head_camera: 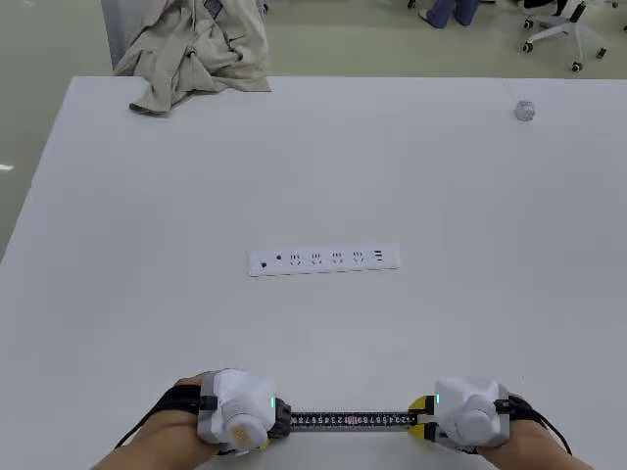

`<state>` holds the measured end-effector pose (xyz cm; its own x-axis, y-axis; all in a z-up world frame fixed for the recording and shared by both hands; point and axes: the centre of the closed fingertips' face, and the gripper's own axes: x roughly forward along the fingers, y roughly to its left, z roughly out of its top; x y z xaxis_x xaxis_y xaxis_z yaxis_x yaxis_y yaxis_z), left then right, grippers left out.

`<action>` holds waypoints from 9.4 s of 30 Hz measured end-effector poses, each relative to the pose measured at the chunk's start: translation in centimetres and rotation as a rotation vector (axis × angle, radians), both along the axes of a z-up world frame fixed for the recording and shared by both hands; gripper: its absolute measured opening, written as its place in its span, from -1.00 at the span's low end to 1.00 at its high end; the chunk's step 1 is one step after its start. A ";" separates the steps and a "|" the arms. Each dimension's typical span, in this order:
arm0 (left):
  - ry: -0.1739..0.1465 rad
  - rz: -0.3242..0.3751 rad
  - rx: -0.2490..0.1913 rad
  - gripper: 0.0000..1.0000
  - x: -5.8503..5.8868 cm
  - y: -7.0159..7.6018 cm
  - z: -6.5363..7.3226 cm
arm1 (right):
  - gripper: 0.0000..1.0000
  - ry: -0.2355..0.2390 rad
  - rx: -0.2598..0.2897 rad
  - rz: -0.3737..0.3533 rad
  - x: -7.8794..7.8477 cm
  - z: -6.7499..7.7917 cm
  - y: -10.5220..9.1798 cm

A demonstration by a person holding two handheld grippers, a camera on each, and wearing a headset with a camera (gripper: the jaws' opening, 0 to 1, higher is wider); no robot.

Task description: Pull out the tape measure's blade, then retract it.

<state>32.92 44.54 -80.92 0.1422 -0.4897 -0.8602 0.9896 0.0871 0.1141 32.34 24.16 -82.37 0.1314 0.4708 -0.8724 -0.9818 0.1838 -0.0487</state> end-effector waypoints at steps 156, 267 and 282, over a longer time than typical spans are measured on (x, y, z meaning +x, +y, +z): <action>-0.191 0.579 -0.244 0.32 -6.9 6.9 13.2 | -0.23 -0.330 0.155 -0.397 -2.9 14.3 0.9; -0.234 1.190 -0.375 0.91 -14.9 13.1 13.9 | 0.78 -0.367 0.028 -0.930 -14.9 31.4 -21.9; -0.249 1.188 -0.357 0.89 -14.6 14.2 14.6 | 0.77 -0.357 0.137 -0.845 -11.3 30.5 -18.3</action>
